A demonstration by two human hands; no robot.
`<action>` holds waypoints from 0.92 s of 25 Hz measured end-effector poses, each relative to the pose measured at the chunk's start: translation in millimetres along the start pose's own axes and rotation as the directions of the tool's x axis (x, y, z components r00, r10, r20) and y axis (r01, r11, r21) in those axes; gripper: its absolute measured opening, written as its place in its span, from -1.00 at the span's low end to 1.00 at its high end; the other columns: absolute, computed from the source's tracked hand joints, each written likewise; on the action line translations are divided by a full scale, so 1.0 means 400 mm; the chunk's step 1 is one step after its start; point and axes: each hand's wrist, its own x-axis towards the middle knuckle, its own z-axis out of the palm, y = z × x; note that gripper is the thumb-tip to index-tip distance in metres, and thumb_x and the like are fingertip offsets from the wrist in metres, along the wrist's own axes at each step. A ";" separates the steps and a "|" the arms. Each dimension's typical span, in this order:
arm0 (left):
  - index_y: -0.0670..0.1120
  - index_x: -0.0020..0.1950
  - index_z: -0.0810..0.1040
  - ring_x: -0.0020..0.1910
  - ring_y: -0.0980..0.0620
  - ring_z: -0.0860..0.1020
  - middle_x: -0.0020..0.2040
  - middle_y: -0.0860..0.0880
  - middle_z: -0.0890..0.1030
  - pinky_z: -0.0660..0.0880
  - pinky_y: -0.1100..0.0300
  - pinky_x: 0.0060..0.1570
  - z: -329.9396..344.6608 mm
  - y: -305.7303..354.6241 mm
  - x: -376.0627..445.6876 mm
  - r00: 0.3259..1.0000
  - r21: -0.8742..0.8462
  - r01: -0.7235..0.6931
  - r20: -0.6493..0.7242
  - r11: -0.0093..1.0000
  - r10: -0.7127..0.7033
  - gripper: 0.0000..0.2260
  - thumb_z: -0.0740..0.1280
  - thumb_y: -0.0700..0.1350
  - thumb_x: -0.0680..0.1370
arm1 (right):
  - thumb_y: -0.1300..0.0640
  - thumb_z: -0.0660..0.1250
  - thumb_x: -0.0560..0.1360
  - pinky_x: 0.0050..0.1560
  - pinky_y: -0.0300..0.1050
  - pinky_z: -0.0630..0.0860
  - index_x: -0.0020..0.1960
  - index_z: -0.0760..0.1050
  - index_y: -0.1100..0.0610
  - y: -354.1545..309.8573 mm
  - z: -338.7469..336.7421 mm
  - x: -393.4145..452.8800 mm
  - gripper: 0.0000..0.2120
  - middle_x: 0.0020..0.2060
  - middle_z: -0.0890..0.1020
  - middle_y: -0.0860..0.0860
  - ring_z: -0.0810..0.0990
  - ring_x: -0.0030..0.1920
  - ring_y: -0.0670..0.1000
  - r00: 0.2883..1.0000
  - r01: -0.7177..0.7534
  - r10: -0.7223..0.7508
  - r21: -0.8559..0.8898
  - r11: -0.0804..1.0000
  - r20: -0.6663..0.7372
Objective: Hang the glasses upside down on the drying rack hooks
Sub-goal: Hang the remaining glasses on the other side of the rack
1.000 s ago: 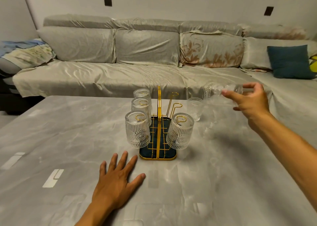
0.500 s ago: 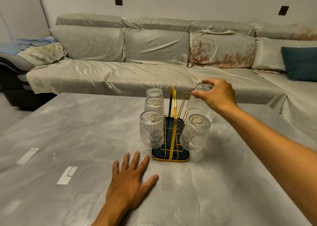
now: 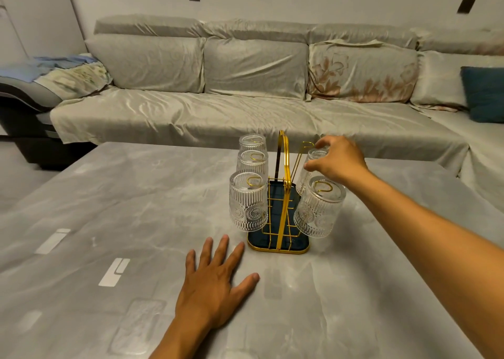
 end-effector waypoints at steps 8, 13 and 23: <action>0.35 0.48 -0.22 0.52 0.00 -0.32 0.57 0.13 -0.24 -0.33 -0.17 0.46 0.001 0.001 0.000 1.000 -0.002 0.005 0.006 1.000 -0.005 -0.29 -0.28 0.54 0.36 | -0.01 0.59 0.21 -0.04 0.04 0.52 0.15 0.48 0.04 -0.001 0.012 0.005 -0.44 0.16 0.56 0.12 0.51 0.10 0.17 0.989 -0.034 0.042 -0.060 0.998 0.143; 0.35 0.48 -0.22 0.52 0.03 -0.33 0.57 0.13 -0.24 -0.33 -0.14 0.47 0.004 -0.008 0.000 1.000 -0.020 -0.001 -0.004 1.000 0.001 -0.32 -0.32 0.51 0.38 | -0.08 0.47 0.35 -0.09 -0.05 0.51 0.04 0.54 0.07 0.044 -0.036 -0.004 -0.66 -0.08 0.60 -0.02 0.56 -0.08 0.01 0.987 -0.135 0.103 0.296 0.946 0.121; 0.33 0.48 -0.26 0.53 -0.03 -0.31 0.58 0.08 -0.25 -0.32 -0.17 0.45 0.011 -0.002 0.007 0.989 0.028 0.140 -0.049 0.990 -0.139 -0.25 -0.32 0.55 0.33 | 0.07 0.54 0.25 0.08 0.09 0.54 0.40 0.20 0.05 0.362 0.130 0.027 -0.18 0.32 0.42 0.10 0.48 0.14 0.11 0.834 -0.517 0.537 0.521 0.679 0.128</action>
